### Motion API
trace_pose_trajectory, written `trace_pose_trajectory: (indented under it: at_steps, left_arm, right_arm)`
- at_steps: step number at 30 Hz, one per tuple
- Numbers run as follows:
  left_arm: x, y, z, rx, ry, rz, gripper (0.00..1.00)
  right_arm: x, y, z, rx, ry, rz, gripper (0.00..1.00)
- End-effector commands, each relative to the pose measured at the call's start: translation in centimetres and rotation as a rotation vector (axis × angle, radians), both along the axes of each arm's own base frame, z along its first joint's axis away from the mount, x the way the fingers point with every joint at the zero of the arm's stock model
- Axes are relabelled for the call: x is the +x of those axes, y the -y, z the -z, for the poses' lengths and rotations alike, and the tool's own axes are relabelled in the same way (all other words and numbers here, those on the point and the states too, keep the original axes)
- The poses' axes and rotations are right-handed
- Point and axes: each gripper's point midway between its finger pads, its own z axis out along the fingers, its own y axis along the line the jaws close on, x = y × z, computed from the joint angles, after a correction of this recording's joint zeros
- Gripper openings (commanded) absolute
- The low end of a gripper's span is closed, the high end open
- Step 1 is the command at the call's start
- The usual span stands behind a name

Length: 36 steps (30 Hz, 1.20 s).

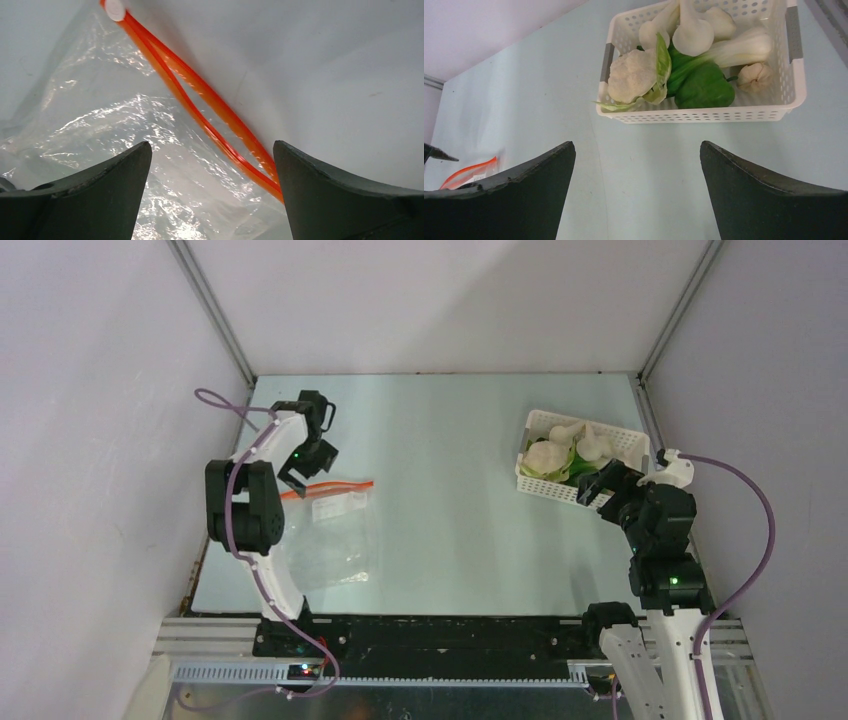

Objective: Place the food in the zip-top bag and seal the zipper
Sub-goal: Pick up the zipper food storage bag at the center of the board.

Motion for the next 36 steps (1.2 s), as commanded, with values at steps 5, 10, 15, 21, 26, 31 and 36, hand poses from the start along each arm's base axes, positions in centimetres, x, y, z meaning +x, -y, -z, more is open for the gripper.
trace_pose_trajectory:
  at_steps: [5,10,15,21,26,31,36]
  left_arm:
    - [-2.3,-1.8,0.0,0.013,-0.030,-0.094,0.98]
    - [-3.4,-1.9,1.5,0.003,-0.058,-0.115,0.98]
    - [-3.3,-1.7,2.3,-0.007,-0.070,-0.122,0.98]
    - [-3.4,-1.6,2.2,-0.014,-0.065,-0.123,0.90]
    - [-3.5,-1.6,2.1,-0.019,-0.052,-0.121,0.67]
    - [-4.0,-1.3,2.5,-0.036,-0.051,-0.119,0.41]
    - [-4.2,-1.1,2.5,-0.048,-0.050,-0.119,0.04]
  right_arm:
    - [0.2,0.6,-0.3,-0.029,0.012,0.020,1.00]
    - [0.1,0.5,-0.1,-0.027,0.004,0.016,1.00]
    - [0.1,0.2,0.2,-0.018,0.001,0.003,1.00]
    - [0.1,0.2,0.4,-0.013,0.003,0.003,1.00]
    - [0.1,0.3,0.4,-0.012,0.003,0.007,1.00]
    - [0.2,0.3,0.4,-0.012,0.003,0.011,1.00]
    - [0.2,0.4,0.3,-0.012,0.006,0.017,1.00]
